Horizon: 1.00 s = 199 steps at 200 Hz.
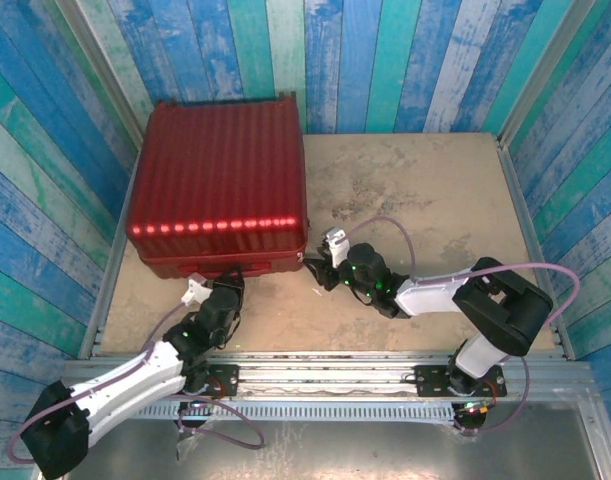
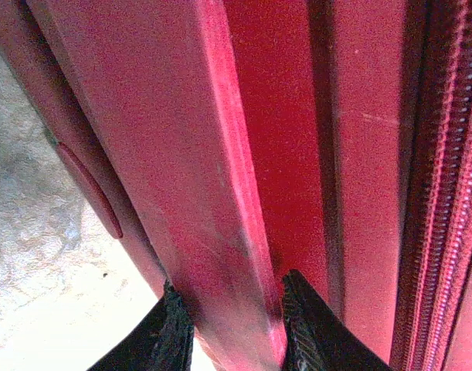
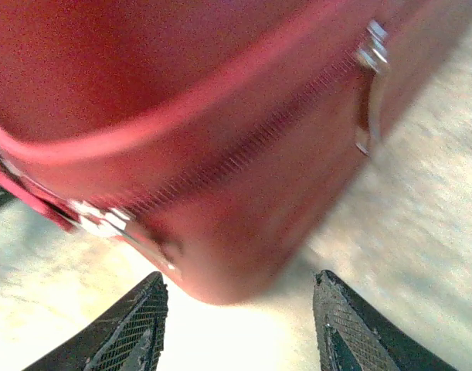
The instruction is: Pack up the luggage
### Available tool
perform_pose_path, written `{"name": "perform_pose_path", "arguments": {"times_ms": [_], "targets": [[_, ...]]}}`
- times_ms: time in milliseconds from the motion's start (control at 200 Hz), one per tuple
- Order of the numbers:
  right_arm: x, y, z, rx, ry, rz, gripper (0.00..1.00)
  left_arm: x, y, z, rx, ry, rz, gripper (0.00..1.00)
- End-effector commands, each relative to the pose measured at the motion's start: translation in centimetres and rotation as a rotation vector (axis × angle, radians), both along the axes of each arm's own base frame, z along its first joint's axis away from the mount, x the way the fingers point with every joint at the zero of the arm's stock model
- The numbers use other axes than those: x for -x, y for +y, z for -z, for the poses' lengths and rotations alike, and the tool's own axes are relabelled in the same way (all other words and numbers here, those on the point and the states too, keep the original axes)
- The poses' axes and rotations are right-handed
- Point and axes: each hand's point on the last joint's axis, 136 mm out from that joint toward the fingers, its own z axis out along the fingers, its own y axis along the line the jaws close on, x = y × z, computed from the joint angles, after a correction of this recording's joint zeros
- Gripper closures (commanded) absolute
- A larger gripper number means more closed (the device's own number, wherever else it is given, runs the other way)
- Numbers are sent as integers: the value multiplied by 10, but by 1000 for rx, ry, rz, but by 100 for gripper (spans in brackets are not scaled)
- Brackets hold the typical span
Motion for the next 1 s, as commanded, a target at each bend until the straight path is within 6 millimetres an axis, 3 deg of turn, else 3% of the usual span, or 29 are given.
{"name": "perform_pose_path", "arguments": {"times_ms": [0, 441, 736, 991], "targets": [[-5, -19, 3, 7, -2, 99, 47, 43, 25, 87, -366, 245, 156, 100], [30, 36, -21, -93, -51, -283, 40, 44, 26, 89, -369, 247, 154, 100], [18, 40, -19, -69, -72, -256, 38, 44, 27, 89, -372, 248, 153, 100], [5, 31, -17, -65, -93, -162, 46, 44, 27, 88, -371, 245, 151, 100]]}}
